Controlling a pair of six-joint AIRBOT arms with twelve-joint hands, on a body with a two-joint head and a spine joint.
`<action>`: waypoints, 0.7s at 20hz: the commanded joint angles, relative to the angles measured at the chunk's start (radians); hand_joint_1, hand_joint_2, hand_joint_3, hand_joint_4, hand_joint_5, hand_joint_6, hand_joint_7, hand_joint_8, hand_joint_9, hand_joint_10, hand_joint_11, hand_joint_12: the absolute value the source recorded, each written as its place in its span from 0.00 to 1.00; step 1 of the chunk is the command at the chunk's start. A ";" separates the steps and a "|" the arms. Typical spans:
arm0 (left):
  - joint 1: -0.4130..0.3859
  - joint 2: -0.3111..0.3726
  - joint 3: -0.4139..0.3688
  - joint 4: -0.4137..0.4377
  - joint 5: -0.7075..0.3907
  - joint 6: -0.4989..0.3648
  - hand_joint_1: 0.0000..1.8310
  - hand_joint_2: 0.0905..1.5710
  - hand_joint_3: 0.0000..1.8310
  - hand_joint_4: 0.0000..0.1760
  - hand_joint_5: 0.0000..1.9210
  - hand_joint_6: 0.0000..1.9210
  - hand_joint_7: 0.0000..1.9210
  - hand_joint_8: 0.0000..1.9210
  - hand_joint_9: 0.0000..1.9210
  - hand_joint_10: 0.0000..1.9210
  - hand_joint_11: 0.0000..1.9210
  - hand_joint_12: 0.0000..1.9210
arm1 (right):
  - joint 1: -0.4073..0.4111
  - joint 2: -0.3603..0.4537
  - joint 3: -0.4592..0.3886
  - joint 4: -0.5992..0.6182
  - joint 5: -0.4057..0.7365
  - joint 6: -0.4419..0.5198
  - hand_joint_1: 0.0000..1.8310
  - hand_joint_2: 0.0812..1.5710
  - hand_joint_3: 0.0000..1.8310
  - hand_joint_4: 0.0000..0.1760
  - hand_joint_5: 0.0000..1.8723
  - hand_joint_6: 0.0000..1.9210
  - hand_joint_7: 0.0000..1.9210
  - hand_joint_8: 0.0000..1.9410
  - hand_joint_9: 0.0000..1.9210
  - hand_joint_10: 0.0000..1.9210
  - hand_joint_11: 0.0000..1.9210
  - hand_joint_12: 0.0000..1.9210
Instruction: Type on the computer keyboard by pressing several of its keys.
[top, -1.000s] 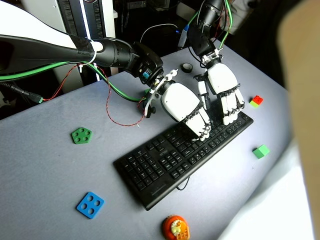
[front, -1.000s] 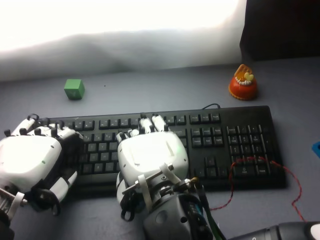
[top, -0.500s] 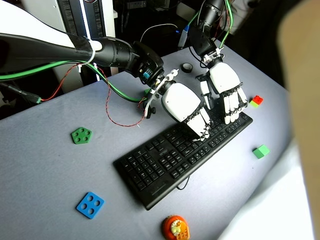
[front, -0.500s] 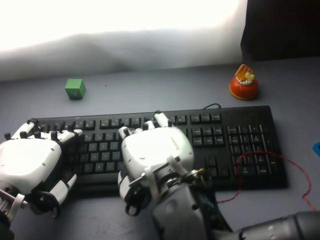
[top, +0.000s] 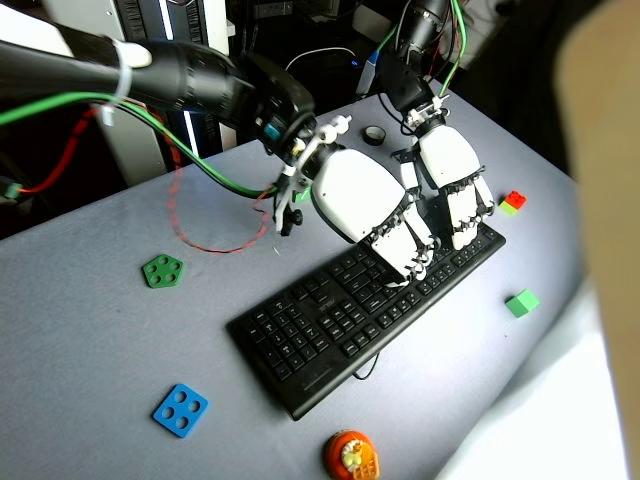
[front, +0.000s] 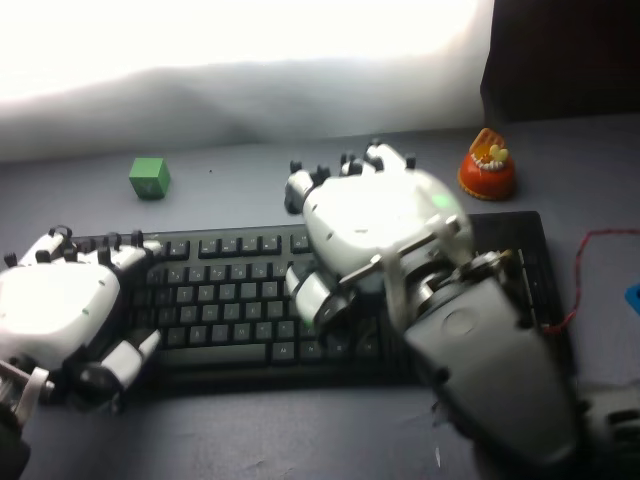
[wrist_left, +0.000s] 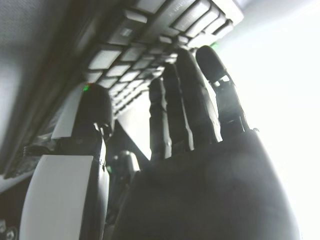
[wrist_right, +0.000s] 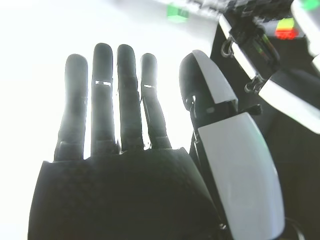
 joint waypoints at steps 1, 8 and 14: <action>-0.017 0.016 0.000 0.053 -0.124 0.001 0.28 0.89 0.01 0.03 0.14 0.00 0.19 0.00 0.22 0.01 0.00 0.63 | 0.019 0.015 -0.015 -0.102 0.028 -0.008 0.41 0.84 0.00 0.00 0.13 0.31 0.26 0.00 0.13 0.45 0.00 0.84; -0.024 0.012 -0.017 0.104 -0.191 -0.020 0.21 0.91 0.00 0.00 0.14 0.00 0.21 0.00 0.23 0.01 0.00 0.64 | 0.041 0.135 -0.127 -0.149 -0.008 -0.059 0.40 0.85 0.00 0.00 0.13 0.32 0.26 0.00 0.13 0.45 0.00 0.84; 0.053 -0.011 -0.028 0.118 -0.259 -0.052 0.20 0.93 0.00 0.00 0.15 0.01 0.21 0.00 0.24 0.01 0.00 0.65 | 0.056 0.177 -0.179 -0.151 0.002 -0.076 0.40 0.84 0.00 0.00 0.13 0.32 0.26 0.00 0.13 0.45 0.00 0.84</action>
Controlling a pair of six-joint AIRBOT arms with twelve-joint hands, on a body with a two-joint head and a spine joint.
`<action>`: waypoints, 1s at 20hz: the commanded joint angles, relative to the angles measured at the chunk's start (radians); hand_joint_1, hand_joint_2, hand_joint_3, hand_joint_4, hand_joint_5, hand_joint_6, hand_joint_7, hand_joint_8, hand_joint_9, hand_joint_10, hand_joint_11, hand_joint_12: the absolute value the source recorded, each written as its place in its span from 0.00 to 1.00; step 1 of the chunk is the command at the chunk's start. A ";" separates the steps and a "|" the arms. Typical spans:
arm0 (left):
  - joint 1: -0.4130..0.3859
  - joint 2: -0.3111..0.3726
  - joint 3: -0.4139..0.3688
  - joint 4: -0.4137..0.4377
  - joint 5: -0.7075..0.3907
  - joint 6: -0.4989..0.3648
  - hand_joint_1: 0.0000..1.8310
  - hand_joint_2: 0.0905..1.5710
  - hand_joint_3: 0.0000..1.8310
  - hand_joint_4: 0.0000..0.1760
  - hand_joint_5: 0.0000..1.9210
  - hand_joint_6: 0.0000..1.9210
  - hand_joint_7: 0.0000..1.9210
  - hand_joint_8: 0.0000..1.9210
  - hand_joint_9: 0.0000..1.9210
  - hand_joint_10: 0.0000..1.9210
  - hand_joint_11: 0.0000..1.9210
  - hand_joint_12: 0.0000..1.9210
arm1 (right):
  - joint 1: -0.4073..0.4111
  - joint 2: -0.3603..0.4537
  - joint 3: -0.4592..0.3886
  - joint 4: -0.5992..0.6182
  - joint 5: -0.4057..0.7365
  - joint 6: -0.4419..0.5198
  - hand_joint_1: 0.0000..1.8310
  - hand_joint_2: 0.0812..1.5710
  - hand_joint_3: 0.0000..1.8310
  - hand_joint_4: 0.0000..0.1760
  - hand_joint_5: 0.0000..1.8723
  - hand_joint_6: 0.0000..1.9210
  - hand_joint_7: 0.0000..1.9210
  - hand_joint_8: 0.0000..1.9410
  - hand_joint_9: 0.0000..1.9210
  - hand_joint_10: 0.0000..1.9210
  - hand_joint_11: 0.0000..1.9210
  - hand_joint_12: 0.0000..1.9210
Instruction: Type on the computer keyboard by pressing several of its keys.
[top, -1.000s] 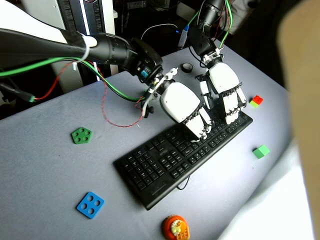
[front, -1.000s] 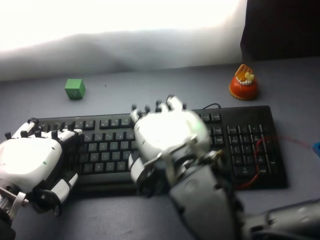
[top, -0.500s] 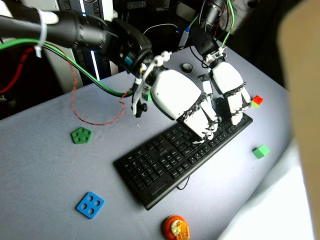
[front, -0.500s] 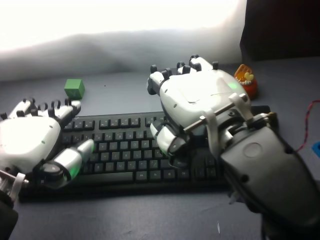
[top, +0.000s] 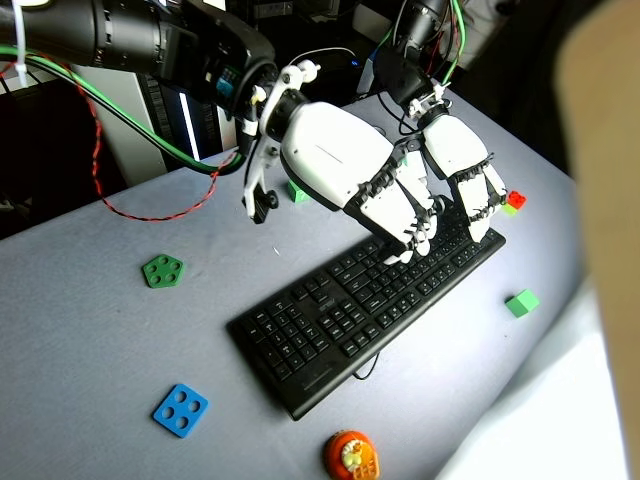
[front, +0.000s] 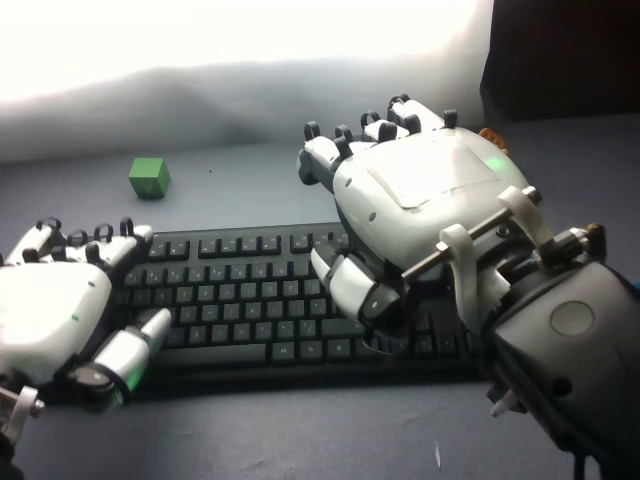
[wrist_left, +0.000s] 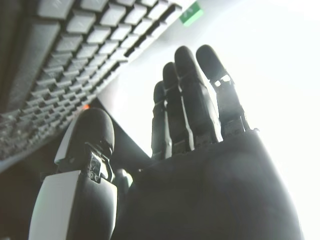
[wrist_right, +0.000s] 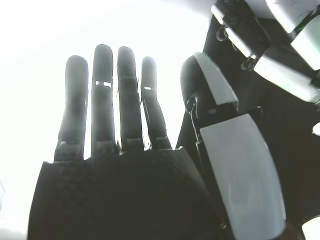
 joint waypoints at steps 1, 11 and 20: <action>-0.002 -0.001 -0.002 0.055 -0.117 0.000 0.22 0.93 0.00 0.00 0.16 0.01 0.22 0.00 0.24 0.01 0.00 0.65 | 0.018 0.007 -0.007 -0.099 0.046 -0.005 0.40 0.84 0.00 0.00 0.13 0.32 0.26 0.00 0.13 0.45 0.00 0.84; -0.013 -0.057 -0.035 0.059 -0.134 0.024 0.33 0.91 0.00 0.00 0.15 0.01 0.21 0.00 0.24 0.01 0.00 0.66 | -0.002 0.015 -0.037 -0.099 0.031 -0.040 0.39 0.85 0.00 0.00 0.13 0.32 0.26 0.00 0.13 0.46 0.00 0.84; -0.045 -0.104 -0.030 0.058 -0.134 0.074 0.34 0.90 0.00 0.00 0.15 0.00 0.21 0.00 0.23 0.01 0.00 0.65 | -0.006 0.008 -0.038 -0.100 0.022 -0.039 0.39 0.85 0.00 0.00 0.13 0.33 0.26 0.00 0.13 0.46 0.00 0.84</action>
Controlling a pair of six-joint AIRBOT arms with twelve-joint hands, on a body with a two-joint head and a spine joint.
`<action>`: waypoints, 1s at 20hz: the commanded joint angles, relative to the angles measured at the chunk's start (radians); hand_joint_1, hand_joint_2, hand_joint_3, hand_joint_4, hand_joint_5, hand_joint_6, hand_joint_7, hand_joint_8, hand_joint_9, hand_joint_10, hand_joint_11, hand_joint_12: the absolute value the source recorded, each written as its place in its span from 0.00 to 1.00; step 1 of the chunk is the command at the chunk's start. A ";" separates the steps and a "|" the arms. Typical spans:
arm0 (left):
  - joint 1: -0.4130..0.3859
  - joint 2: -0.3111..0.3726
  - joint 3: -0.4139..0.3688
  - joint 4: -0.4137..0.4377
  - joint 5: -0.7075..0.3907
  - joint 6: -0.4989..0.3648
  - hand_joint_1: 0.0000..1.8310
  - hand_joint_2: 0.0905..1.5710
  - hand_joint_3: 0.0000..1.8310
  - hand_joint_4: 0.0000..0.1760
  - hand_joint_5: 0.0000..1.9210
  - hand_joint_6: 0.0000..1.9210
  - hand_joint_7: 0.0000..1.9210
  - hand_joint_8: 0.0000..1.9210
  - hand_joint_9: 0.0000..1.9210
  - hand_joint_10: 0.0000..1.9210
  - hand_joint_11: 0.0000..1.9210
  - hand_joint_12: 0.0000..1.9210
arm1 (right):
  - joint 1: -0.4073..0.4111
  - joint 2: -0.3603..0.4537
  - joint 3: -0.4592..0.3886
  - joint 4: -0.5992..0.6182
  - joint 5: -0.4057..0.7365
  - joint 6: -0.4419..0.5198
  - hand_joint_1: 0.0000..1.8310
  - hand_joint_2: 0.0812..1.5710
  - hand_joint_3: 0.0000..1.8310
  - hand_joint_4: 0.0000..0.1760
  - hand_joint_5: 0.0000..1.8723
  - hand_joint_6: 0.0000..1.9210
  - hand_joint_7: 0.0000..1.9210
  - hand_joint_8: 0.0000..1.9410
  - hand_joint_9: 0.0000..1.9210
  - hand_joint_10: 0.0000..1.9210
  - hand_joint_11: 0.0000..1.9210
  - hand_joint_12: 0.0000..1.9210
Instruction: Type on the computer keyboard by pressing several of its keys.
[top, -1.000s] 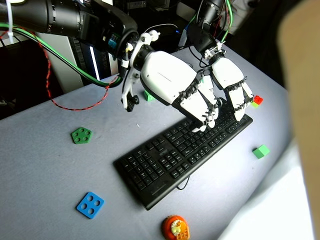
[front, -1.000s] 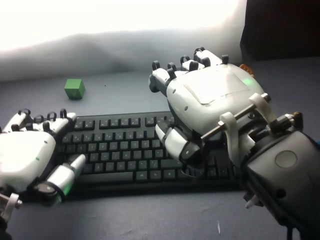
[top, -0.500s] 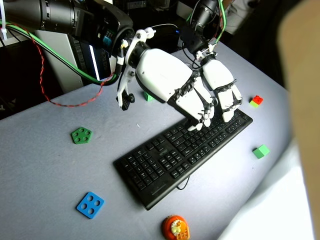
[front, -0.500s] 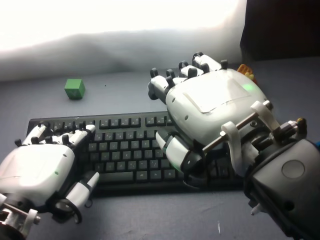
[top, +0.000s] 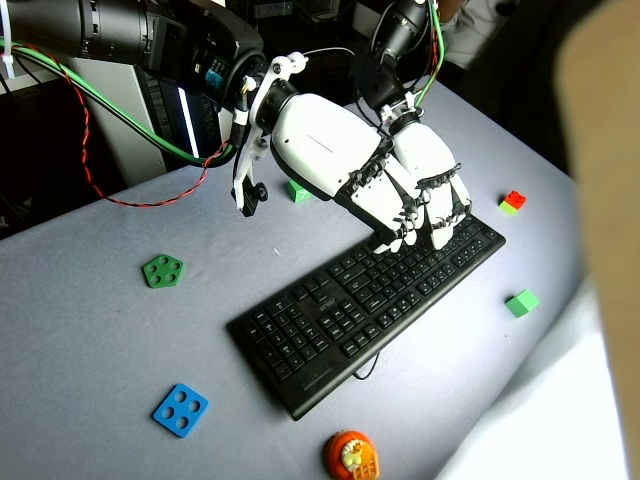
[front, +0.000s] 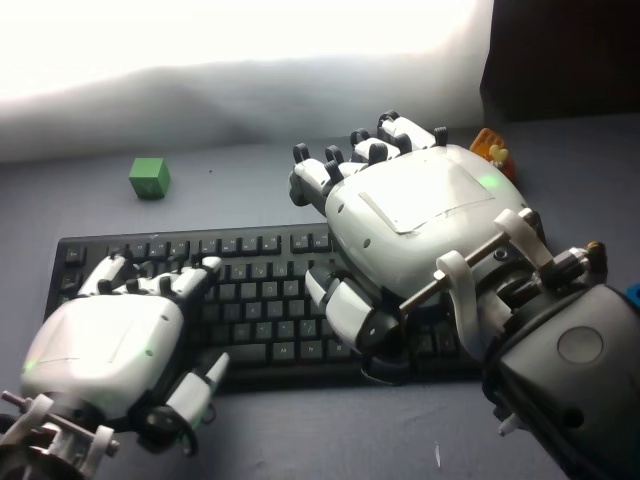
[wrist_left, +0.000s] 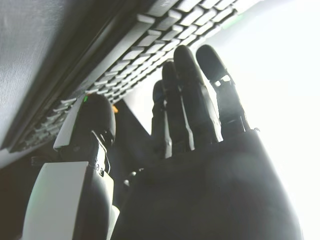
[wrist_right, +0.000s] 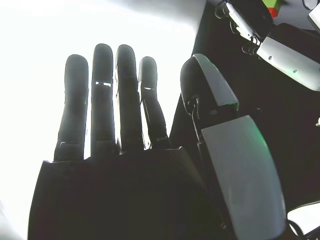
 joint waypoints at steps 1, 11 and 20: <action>-0.011 -0.002 0.006 0.057 -0.103 0.007 0.34 0.90 0.00 0.00 0.14 0.00 0.21 0.00 0.23 0.01 0.00 0.64 | 0.005 0.002 -0.006 -0.097 0.040 -0.001 0.40 0.85 0.00 0.00 0.13 0.33 0.26 0.00 0.12 0.46 0.00 0.84; -0.021 -0.017 0.016 0.056 -0.097 0.028 0.77 0.72 0.00 0.00 0.16 0.00 0.17 0.00 0.22 0.00 0.00 0.66 | -0.001 -0.004 -0.010 -0.098 0.033 0.001 0.40 0.85 0.00 0.00 0.13 0.33 0.26 0.00 0.12 0.47 0.00 0.85; -0.033 -0.032 0.037 0.056 -0.091 0.032 0.07 0.92 0.02 0.00 0.15 0.01 0.21 0.01 0.23 0.01 0.00 0.64 | -0.008 -0.007 -0.016 -0.120 0.030 0.004 0.39 0.85 0.00 0.00 0.13 0.33 0.27 0.00 0.12 0.47 0.00 0.85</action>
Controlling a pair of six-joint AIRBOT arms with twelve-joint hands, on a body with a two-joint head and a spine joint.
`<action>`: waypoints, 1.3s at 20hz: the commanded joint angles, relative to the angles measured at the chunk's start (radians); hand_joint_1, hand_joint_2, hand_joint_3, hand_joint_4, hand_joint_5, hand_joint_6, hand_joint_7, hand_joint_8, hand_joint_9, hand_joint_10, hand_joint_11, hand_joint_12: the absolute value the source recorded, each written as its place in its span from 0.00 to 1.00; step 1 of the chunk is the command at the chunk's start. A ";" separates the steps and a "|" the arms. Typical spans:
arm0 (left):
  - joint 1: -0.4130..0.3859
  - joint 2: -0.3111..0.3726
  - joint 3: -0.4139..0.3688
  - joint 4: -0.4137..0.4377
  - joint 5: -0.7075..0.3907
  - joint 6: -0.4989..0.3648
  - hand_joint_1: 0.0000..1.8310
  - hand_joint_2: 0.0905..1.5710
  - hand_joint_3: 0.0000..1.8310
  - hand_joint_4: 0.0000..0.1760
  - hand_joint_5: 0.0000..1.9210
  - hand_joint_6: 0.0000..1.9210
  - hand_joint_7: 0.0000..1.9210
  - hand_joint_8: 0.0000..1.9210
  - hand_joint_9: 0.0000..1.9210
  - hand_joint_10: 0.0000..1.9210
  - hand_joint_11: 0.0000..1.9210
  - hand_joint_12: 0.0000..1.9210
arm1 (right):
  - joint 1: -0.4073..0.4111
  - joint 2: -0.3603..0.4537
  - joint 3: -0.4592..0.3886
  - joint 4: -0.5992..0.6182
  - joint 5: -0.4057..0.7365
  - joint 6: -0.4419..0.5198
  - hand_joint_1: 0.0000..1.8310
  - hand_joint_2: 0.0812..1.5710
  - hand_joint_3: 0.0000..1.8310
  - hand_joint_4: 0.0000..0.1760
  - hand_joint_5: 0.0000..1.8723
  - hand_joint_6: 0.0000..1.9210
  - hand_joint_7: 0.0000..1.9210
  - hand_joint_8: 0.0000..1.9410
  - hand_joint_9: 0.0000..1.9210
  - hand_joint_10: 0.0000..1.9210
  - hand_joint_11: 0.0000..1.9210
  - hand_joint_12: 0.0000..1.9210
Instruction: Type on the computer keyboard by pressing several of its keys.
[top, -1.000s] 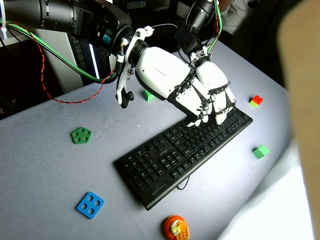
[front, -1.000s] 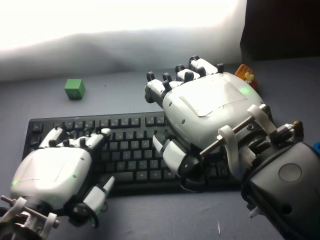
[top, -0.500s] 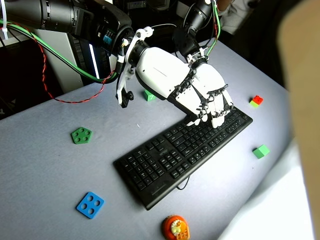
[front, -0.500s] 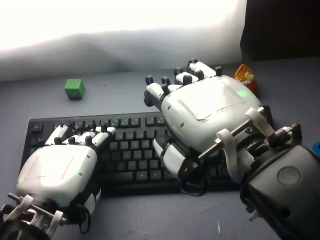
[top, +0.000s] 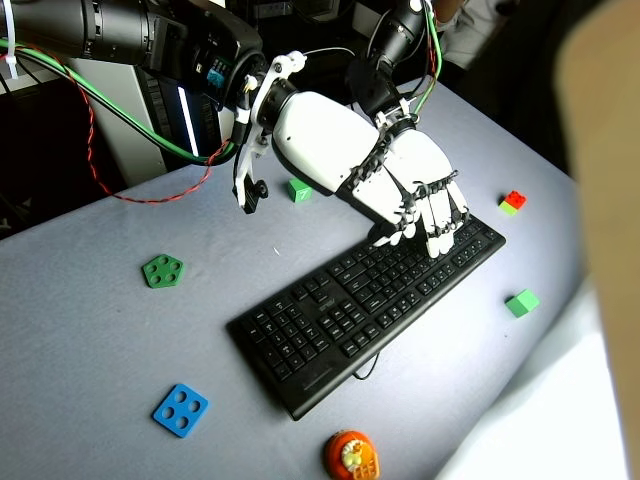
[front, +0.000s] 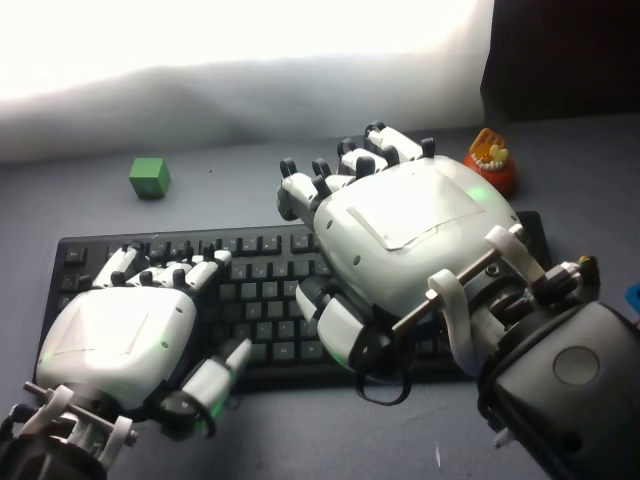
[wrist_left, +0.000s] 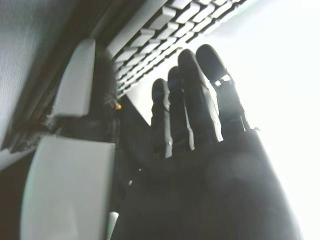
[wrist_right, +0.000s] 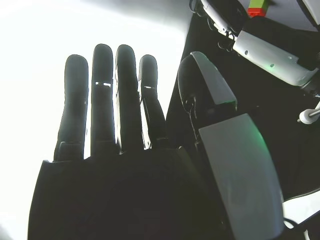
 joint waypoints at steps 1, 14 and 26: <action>-0.004 -0.003 0.007 0.057 -0.095 0.002 0.04 0.93 0.01 0.00 0.15 0.01 0.21 0.01 0.23 0.01 0.00 0.64 | 0.002 0.001 -0.004 -0.100 0.041 0.002 0.39 0.85 0.00 0.00 0.13 0.33 0.27 0.00 0.12 0.47 0.00 0.85; -0.001 -0.041 0.069 0.037 -0.098 0.005 0.75 0.77 0.00 0.00 0.17 0.02 0.21 0.00 0.23 0.02 0.00 0.67 | 0.001 -0.002 -0.005 -0.102 0.035 0.004 0.41 0.85 0.00 0.00 0.11 0.34 0.27 0.00 0.13 0.47 0.00 0.85; -0.013 0.014 0.042 0.037 -0.072 -0.004 0.16 0.87 0.01 0.00 0.13 0.00 0.20 0.00 0.22 0.02 0.00 0.64 | 0.002 0.002 -0.007 -0.109 0.034 -0.001 0.41 0.85 0.00 0.00 0.12 0.35 0.27 0.00 0.12 0.47 0.00 0.85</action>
